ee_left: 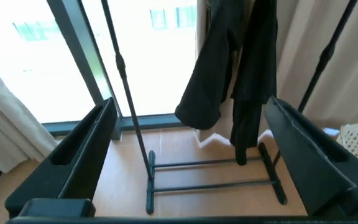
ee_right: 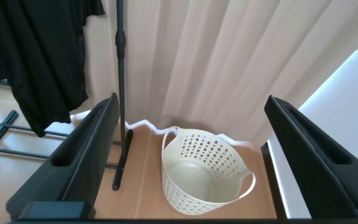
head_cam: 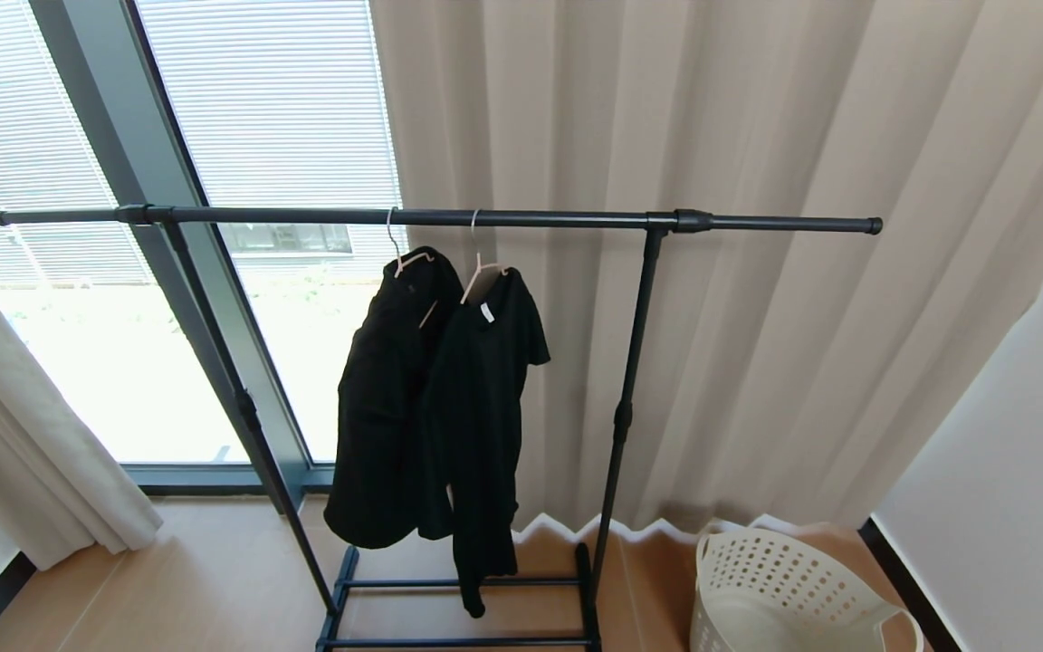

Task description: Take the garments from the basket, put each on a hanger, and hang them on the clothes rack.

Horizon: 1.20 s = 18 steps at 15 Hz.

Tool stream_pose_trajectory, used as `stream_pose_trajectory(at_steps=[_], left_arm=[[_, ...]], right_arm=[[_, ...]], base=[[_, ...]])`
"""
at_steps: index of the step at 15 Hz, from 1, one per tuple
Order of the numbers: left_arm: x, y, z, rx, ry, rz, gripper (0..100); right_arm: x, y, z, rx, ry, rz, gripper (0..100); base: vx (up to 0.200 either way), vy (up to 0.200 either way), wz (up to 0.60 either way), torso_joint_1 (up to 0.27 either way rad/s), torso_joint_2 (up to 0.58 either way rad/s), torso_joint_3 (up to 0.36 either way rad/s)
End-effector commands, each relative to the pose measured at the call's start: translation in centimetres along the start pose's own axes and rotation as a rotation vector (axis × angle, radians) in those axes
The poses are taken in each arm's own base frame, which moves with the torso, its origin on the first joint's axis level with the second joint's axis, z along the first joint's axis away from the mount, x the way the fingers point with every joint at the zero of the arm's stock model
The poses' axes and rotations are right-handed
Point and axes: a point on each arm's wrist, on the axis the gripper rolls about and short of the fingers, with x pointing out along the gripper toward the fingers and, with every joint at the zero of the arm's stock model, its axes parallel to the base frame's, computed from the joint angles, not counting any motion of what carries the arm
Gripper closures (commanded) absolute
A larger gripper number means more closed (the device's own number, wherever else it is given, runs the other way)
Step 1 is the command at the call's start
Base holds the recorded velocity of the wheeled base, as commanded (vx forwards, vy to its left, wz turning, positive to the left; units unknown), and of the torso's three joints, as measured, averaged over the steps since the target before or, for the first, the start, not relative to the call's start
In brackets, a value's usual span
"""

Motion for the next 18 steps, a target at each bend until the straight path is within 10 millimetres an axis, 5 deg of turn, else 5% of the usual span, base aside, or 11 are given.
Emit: stream_pose_trajectory(at_steps=[1,3,10,13,14,18], left_arm=[[-0.3,-0.1,0.0,-0.007,-0.028,0.064,0],[-1.0,-0.2,-0.4,-0.093,-0.098,-0.109,0],[-1.0,-0.3,-0.4,-0.076,-0.096,-0.108,0],[-1.0,-0.3,-0.4,-0.077,-0.097,-0.107,0],[-1.0,-0.3,-0.4,-0.079,-0.097,-0.107,0],[-1.0,-0.3,-0.4,-0.082,-0.097,-0.107,0]], right_arm=[[-0.3,0.0,0.0,0.008,-0.035,-0.021,0],[-0.7,-0.1,-0.1,0.017,-0.065,-0.094,0],[-2.1,-0.3,0.0,-0.029,-0.204,-0.368,0],[-2.0,0.0,0.0,0.015,-0.219,-0.25,0],[-1.8,0.6,-0.3,0.119,-0.221,0.034,0],[-1.8,0.6,-0.4,0.254,-0.211,0.019,0]], base=[[0.0,0.0,0.0,0.0,0.0,0.0],[0.0,0.0,0.0,0.0,0.0,0.0],[0.0,0.0,0.0,0.0,0.0,0.0],[0.0,0.0,0.0,0.0,0.0,0.0],[0.0,0.0,0.0,0.0,0.0,0.0],[0.0,0.0,0.0,0.0,0.0,0.0]])
